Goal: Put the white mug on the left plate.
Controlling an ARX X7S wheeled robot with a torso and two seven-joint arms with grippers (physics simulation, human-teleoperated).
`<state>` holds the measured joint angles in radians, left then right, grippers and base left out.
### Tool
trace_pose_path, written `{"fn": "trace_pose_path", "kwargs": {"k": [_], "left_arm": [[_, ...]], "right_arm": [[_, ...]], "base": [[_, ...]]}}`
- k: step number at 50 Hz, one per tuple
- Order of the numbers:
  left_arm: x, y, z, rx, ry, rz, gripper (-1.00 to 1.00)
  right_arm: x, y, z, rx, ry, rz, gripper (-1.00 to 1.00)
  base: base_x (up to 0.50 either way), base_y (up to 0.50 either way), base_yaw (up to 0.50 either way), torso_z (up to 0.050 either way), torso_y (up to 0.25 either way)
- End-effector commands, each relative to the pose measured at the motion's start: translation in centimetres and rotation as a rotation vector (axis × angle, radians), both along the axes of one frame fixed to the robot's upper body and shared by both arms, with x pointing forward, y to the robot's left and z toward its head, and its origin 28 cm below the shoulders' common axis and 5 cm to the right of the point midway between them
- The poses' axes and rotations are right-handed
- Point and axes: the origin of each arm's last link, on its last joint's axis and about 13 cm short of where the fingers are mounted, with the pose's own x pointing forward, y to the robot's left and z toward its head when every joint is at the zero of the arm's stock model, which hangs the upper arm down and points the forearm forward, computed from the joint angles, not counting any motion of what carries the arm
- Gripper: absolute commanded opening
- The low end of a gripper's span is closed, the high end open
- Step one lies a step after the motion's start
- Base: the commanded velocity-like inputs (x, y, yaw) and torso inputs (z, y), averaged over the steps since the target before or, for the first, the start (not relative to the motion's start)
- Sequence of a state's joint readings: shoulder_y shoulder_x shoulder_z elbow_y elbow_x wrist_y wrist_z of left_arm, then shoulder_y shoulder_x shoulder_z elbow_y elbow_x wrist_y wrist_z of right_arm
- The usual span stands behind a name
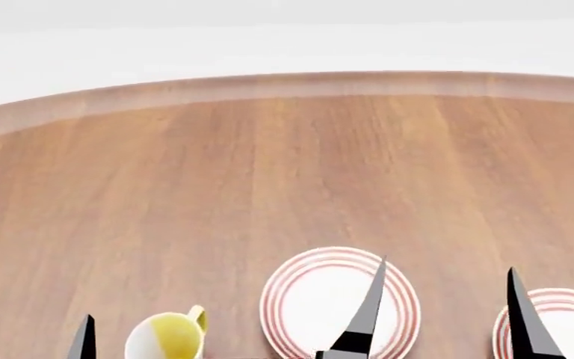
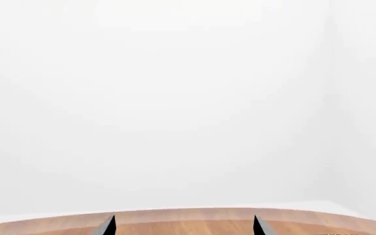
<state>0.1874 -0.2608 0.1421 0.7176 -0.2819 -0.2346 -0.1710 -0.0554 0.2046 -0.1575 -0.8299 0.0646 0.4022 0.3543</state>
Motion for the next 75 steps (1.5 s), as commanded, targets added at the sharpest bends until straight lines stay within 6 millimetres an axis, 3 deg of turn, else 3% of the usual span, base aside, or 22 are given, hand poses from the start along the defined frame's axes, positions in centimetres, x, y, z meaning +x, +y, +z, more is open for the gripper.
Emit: {"fn": "trace_pose_path", "kwargs": {"k": [1,27,37,51,58,75], "left_arm": [[0.1,0.0,-0.1,-0.004,0.001,0.000,1.00],[-0.1,-0.1,-0.2,-0.014,0.015,-0.023,1.00],[0.4,0.2,0.6,-0.092,0.102,-0.150,1.00],[1.5,0.3,-1.6,0.040,0.135,-0.319,1.00],[0.7,-0.1,-2.4,0.102,0.162,-0.442,1.00],[-1.3,-1.3,-4.7,0.175,0.222,-0.554,1.00]], "right_arm": [[-0.1,0.0,0.0,0.029,-0.025,0.018,1.00],[-0.2,-0.3,0.0,0.043,-0.030,-0.001,1.00],[-0.4,-0.6,0.1,0.038,-0.023,-0.026,1.00],[-0.1,-0.6,0.0,-0.017,0.035,-0.058,1.00],[-0.3,-0.5,0.5,-0.033,0.029,-0.062,1.00],[-0.2,-0.3,0.5,-0.041,0.034,-0.055,1.00]], "base": [[0.00,0.00,-0.50,0.000,0.000],[0.00,0.00,-0.50,0.000,0.000],[0.00,0.00,-0.50,0.000,0.000],[0.00,0.00,-0.16,0.000,0.000],[0.00,0.00,0.00,0.000,0.000],[0.00,0.00,0.00,0.000,0.000]]}}
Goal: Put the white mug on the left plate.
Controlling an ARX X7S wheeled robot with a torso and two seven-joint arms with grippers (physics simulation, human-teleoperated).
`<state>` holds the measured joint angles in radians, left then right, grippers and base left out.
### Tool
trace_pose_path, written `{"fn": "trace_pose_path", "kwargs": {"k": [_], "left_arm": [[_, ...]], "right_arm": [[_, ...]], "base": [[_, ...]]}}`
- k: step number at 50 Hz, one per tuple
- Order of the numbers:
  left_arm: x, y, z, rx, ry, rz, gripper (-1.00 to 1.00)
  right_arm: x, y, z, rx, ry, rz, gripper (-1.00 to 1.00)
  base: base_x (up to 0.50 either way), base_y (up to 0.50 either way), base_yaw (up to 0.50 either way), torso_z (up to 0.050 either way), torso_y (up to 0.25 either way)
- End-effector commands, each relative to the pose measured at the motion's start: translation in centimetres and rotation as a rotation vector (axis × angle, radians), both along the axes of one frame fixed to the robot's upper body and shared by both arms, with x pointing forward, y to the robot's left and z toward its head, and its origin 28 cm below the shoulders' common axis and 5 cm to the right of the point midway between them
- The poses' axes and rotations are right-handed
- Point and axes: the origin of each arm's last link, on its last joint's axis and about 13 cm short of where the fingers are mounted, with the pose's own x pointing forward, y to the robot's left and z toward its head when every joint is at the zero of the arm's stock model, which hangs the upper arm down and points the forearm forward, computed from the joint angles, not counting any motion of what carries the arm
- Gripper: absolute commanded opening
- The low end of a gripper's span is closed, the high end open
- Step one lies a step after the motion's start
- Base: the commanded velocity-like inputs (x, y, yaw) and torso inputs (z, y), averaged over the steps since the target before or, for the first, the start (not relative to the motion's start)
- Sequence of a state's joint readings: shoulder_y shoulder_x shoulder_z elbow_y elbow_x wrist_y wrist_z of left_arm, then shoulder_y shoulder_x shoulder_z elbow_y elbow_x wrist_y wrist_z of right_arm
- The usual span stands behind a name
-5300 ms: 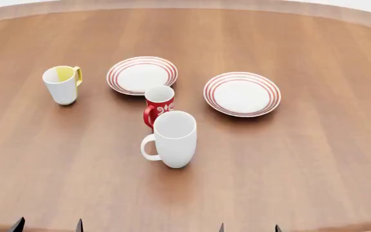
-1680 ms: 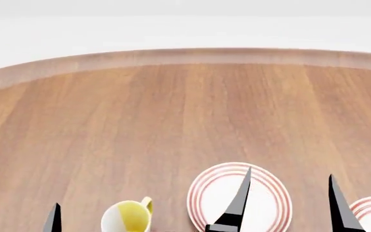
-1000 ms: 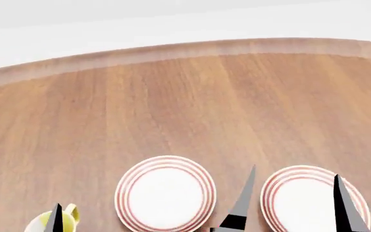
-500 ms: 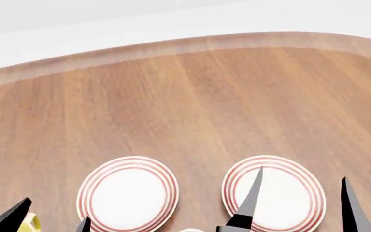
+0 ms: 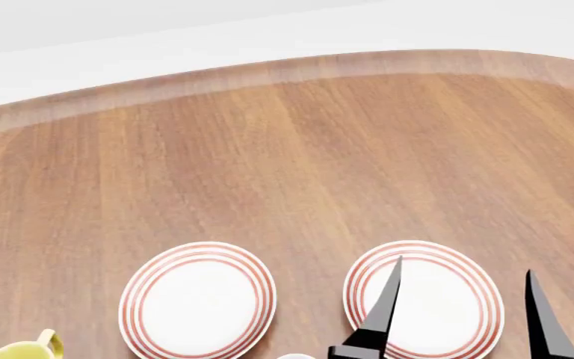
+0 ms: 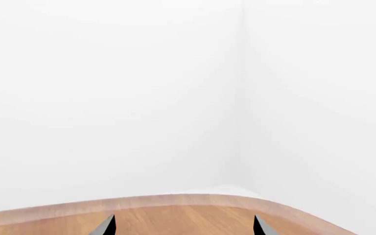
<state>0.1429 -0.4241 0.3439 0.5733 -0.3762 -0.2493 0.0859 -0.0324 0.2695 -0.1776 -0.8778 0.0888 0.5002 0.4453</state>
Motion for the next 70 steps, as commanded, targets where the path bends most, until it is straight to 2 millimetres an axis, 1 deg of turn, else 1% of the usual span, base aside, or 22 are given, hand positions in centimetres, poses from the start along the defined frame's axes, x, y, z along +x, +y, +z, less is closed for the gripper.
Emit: {"fn": "trace_pose_path", "kwargs": {"k": [1,8,10,11,12,15,17,18,19,21,23,32,34,37,41,60,61,62,63,67,68,70], "left_arm": [[-1.5,-0.8,-1.4,0.053,0.032,-0.100,1.00],[-2.5,-1.7,-2.8,0.067,0.054,-0.149,1.00],[-2.9,-1.9,-2.1,0.073,0.061,-0.155,1.00],[-3.0,-2.0,-2.8,0.075,0.070,-0.164,1.00],[-3.2,-2.1,-2.6,0.077,0.074,-0.168,1.00],[-3.6,-2.4,-3.8,0.086,0.079,-0.188,1.00],[-3.9,-2.5,-3.8,0.090,0.079,-0.197,1.00],[-4.0,-2.6,-2.9,0.091,0.081,-0.203,1.00],[-4.1,-2.6,-2.7,0.094,0.080,-0.209,1.00],[-4.4,-2.8,-2.9,0.097,0.082,-0.221,1.00],[-4.8,-3.0,-4.2,0.104,0.087,-0.238,1.00],[-5.6,-3.6,-4.9,0.115,0.111,-0.271,1.00],[-6.0,-3.8,-4.2,0.119,0.121,-0.285,1.00],[-6.3,-4.0,-5.5,0.126,0.129,-0.295,1.00],[-6.6,-4.2,-5.8,0.154,0.140,-0.305,1.00],[-6.1,-4.8,-7.7,0.223,0.226,-0.242,1.00],[-6.1,-4.8,-7.7,0.222,0.226,-0.239,1.00],[-6.0,-4.9,-6.9,0.222,0.228,-0.238,1.00],[-5.9,-4.9,-7.6,0.224,0.229,-0.235,1.00],[-5.7,-5.2,-7.8,0.235,0.211,-0.222,1.00],[-5.6,-5.3,-7.0,0.238,0.209,-0.223,1.00],[-5.7,-5.5,-6.8,0.246,0.203,-0.229,1.00]], "right_arm": [[0.0,0.0,0.1,-0.008,0.005,-0.004,1.00],[0.0,0.1,0.1,-0.009,0.004,-0.004,1.00],[0.0,0.0,0.1,-0.012,0.005,-0.003,1.00],[0.0,0.1,0.2,-0.013,0.005,-0.002,1.00],[-0.1,0.1,0.2,-0.016,0.006,0.001,1.00],[0.0,0.1,0.1,-0.016,0.009,0.002,1.00],[0.0,0.1,0.0,-0.017,0.009,0.001,1.00],[0.0,0.1,0.0,-0.018,0.009,0.002,1.00],[0.0,0.1,0.1,-0.018,0.009,0.001,1.00],[0.0,0.1,0.0,-0.017,0.011,0.002,1.00],[0.0,0.1,0.0,-0.018,0.011,0.002,1.00],[0.0,0.1,0.1,-0.017,0.010,0.002,1.00],[0.0,0.1,0.1,-0.018,0.013,0.004,1.00],[0.0,0.1,0.1,-0.019,0.015,0.005,1.00],[0.0,0.1,0.1,-0.021,0.015,0.003,1.00],[0.1,0.2,0.0,-0.021,0.021,0.002,1.00],[0.1,0.2,0.0,-0.021,0.021,0.002,1.00],[0.1,0.2,0.1,-0.021,0.020,0.002,1.00],[0.1,0.2,0.0,-0.021,0.020,0.002,1.00],[0.1,0.2,0.0,-0.020,0.025,0.005,1.00],[0.1,0.2,0.0,-0.020,0.026,0.005,1.00],[0.1,0.2,0.0,-0.021,0.025,0.006,1.00]], "base": [[0.00,0.00,0.00,0.000,0.000],[0.00,0.00,0.00,0.000,0.000],[0.00,0.00,0.00,0.000,0.000],[0.00,0.00,0.00,0.000,0.000],[0.00,0.00,0.00,0.000,0.000],[0.00,0.00,0.00,0.000,0.000],[0.00,0.00,0.00,0.000,0.000],[0.00,0.00,0.00,0.000,0.000],[0.00,0.00,0.00,0.000,0.000],[0.00,0.00,0.00,0.000,0.000],[0.00,0.00,0.00,0.000,0.000],[0.00,0.00,0.00,0.000,0.000],[0.00,0.00,0.00,0.000,0.000],[0.00,0.00,0.00,0.000,0.000],[0.00,0.00,0.00,0.000,0.000],[0.00,0.00,0.00,0.000,0.000],[0.00,0.00,0.00,0.000,0.000],[0.00,0.00,0.00,0.000,0.000],[0.00,0.00,0.00,0.000,0.000],[0.00,0.00,0.00,0.000,0.000],[0.00,0.00,0.00,0.000,0.000],[0.00,0.00,0.00,0.000,0.000]]}}
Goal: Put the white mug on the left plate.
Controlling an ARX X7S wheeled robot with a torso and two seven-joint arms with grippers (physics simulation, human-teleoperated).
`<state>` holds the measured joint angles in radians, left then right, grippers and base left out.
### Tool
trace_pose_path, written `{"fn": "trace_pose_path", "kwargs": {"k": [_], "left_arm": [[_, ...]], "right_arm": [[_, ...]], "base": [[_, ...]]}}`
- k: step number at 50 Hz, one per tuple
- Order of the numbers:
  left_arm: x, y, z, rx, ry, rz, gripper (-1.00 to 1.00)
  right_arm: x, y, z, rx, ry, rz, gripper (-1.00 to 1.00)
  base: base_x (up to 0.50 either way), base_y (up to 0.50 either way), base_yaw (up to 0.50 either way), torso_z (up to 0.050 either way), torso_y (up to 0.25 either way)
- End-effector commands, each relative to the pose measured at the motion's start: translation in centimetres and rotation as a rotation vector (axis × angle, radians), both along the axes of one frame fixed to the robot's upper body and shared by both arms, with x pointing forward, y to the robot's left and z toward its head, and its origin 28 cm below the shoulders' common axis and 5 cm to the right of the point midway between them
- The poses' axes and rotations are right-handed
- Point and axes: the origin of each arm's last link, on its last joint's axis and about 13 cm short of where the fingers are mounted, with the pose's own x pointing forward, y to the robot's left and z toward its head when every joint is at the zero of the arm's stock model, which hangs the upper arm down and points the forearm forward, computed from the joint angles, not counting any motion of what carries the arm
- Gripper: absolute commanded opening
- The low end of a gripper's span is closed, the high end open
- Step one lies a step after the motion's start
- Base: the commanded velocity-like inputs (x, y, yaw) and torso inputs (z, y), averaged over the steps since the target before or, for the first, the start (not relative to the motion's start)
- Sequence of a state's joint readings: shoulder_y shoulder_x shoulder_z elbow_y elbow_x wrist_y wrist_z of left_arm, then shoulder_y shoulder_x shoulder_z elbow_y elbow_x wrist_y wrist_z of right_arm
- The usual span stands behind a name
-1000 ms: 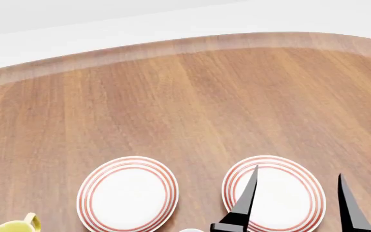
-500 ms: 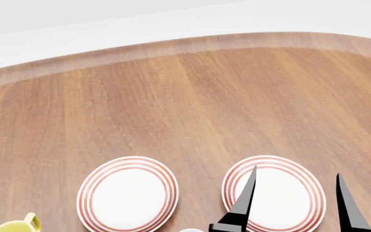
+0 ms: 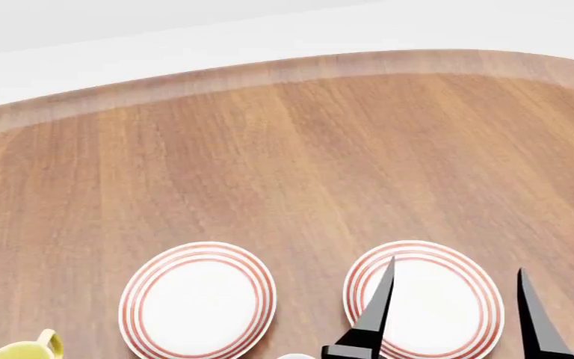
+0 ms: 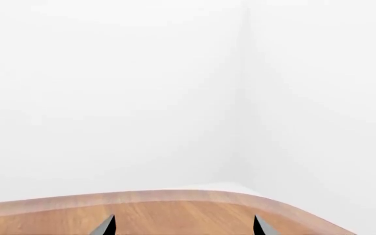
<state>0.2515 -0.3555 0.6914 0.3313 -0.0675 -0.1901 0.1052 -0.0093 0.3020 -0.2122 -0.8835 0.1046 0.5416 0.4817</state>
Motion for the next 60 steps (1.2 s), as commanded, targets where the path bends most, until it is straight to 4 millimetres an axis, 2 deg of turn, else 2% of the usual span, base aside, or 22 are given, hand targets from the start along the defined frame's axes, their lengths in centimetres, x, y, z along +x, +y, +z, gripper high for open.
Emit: {"fn": "trace_pose_path", "kwargs": {"k": [1,12,17,33,60], "left_arm": [[0.2,-0.8,0.5,0.028,-0.006,0.006,1.00],[0.7,-1.5,-0.1,0.040,-0.010,-0.001,1.00],[1.6,-1.6,-0.8,0.062,-0.017,0.004,1.00],[3.1,-2.1,-1.1,0.066,-0.022,0.014,1.00],[3.6,-3.1,-1.9,0.064,0.002,0.002,1.00]], "right_arm": [[0.0,0.0,0.0,0.000,0.003,0.003,1.00],[0.0,0.0,0.0,0.005,0.007,0.004,1.00],[0.0,0.0,0.0,0.005,0.007,0.003,1.00],[0.0,0.0,0.1,0.006,0.005,0.002,1.00],[0.1,0.0,-0.1,0.005,0.010,0.003,1.00]], "base": [[0.00,0.00,0.00,0.000,0.000],[0.00,0.00,0.00,0.000,0.000],[0.00,0.00,0.00,0.000,0.000],[0.00,0.00,0.00,0.000,0.000],[0.00,0.00,0.00,0.000,0.000]]}}
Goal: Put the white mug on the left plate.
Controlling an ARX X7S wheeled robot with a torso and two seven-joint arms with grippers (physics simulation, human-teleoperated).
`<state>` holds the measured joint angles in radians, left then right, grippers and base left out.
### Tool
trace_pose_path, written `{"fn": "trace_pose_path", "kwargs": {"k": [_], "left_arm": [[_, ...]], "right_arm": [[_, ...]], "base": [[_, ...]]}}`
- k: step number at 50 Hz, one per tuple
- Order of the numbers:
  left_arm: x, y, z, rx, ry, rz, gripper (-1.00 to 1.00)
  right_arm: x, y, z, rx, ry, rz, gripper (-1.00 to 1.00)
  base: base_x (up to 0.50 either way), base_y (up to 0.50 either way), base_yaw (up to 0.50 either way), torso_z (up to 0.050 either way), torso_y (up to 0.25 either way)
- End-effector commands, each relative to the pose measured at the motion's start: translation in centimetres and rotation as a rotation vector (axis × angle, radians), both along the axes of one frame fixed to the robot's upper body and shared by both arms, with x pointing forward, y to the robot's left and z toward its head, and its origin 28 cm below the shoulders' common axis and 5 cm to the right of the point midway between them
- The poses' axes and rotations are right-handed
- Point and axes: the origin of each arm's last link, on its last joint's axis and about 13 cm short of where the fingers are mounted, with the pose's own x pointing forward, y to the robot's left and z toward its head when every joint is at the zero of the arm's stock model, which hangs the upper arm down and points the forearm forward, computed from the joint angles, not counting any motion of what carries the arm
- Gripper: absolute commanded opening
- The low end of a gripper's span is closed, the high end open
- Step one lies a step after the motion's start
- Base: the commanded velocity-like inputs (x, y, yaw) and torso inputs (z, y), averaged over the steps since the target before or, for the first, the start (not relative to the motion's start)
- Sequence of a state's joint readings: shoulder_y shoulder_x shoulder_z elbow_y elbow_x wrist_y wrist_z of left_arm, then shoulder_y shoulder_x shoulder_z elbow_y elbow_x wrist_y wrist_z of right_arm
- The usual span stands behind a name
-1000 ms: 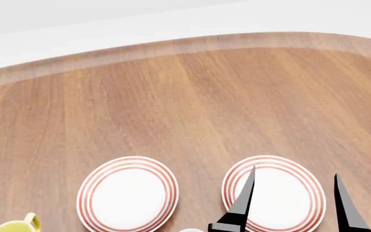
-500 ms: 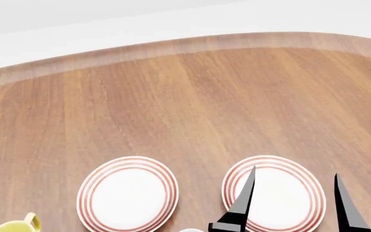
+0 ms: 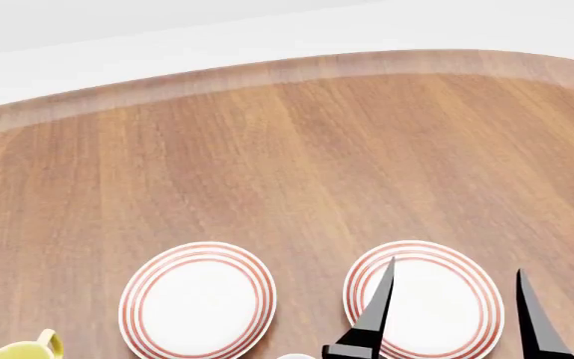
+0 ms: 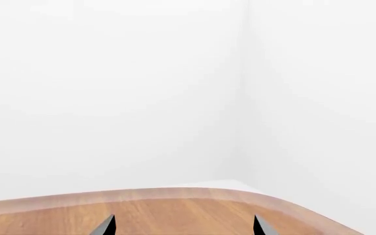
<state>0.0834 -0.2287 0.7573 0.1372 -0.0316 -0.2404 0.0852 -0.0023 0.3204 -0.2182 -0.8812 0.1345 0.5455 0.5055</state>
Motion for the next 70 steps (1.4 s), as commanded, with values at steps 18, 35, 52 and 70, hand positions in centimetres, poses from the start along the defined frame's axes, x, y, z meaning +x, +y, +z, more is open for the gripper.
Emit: {"fn": "trace_pose_path", "kwargs": {"k": [18,35,52,70], "left_arm": [[1.2,-0.3,-1.6,0.019,0.024,0.021,1.00],[1.6,-0.8,-1.9,0.038,0.020,0.013,1.00],[2.0,-1.3,-1.8,0.045,0.006,0.000,1.00],[2.3,-2.0,-1.8,0.047,0.001,-0.008,1.00]], "right_arm": [[0.0,0.1,0.0,-0.001,0.004,0.000,1.00],[0.0,0.0,0.0,-0.001,0.003,-0.004,1.00],[0.0,0.0,-0.1,-0.001,0.006,-0.005,1.00],[0.0,-0.1,0.0,0.000,0.005,-0.007,1.00]], "base": [[0.00,0.00,0.00,0.000,0.000],[0.00,0.00,0.00,0.000,0.000],[0.00,0.00,0.00,0.000,0.000],[0.00,0.00,0.00,0.000,0.000]]}}
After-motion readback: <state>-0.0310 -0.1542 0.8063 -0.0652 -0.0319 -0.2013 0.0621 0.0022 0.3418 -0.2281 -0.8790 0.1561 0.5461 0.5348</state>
